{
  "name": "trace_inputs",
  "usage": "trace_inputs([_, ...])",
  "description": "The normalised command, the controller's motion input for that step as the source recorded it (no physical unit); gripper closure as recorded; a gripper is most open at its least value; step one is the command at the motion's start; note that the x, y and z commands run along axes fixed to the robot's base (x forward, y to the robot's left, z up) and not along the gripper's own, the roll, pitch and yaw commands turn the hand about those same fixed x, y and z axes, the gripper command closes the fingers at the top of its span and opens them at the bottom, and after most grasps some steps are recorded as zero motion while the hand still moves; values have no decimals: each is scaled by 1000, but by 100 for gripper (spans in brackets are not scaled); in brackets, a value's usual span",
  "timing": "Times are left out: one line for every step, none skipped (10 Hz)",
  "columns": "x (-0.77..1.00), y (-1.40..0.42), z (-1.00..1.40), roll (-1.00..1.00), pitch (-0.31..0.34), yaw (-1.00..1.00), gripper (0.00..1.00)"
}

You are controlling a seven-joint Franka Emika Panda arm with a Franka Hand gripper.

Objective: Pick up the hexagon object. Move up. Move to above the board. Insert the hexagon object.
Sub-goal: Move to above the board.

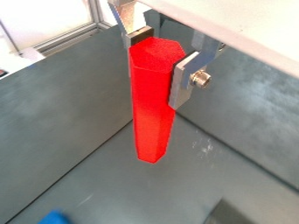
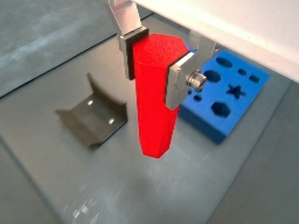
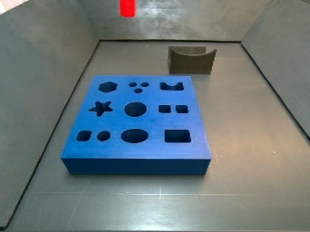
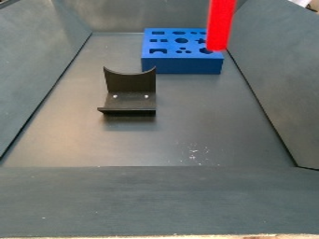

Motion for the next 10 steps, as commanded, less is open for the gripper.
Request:
trace_inputs([241, -1000, 145, -17, 42, 16, 100])
trace_inputs([244, -1000, 148, -5, 58, 15, 100])
trace_inputs([251, -1000, 152, -6, 82, 9, 100])
trace_inputs([259, -1000, 153, -8, 106, 8, 100])
trace_inputs([269, -1000, 155, -14, 122, 7, 100])
trace_inputs([277, -1000, 157, 3, 129, 6, 100])
trace_inputs([292, -1000, 159, 2, 131, 9, 100])
trace_inputs([302, -1000, 162, 3, 132, 7, 100])
trace_inputs([322, -1000, 165, 6, 133, 13, 100])
trace_inputs([349, -1000, 173, 14, 138, 13, 100])
